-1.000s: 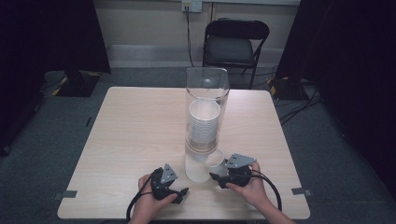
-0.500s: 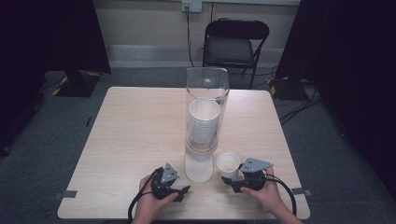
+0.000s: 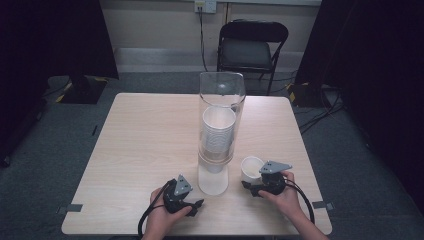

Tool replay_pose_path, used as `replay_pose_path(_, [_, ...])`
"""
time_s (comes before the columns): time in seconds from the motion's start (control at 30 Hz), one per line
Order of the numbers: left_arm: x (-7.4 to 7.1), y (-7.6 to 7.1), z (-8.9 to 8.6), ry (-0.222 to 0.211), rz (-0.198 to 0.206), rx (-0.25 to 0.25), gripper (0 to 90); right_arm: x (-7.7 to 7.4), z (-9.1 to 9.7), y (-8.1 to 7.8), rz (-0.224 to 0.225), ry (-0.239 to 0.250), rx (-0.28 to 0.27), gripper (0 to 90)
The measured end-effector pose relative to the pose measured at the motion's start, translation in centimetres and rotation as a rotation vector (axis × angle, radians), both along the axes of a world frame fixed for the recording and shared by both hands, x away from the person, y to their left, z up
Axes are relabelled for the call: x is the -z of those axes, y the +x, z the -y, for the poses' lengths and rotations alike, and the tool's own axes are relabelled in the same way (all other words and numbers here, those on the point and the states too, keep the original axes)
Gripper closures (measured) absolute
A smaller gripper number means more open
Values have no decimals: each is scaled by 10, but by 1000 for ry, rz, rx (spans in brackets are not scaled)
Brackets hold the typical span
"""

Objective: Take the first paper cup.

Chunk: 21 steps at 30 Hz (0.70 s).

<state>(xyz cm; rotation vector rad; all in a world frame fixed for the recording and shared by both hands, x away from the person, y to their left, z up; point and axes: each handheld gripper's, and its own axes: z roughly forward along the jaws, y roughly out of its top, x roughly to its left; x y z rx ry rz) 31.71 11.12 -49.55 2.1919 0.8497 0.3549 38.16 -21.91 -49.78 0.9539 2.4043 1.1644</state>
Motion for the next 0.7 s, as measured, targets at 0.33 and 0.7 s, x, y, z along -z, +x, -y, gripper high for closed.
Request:
replay_pose_path(0.33, [2, 1, -2, -1, -3, -10, 244, 0, -10, 37, -1, -13, 83, 286])
replay_pose_path(0.7, [5, 3, -5, -10, 20, 8, 212, -12, 3, 24, -7, -140, 105, 200])
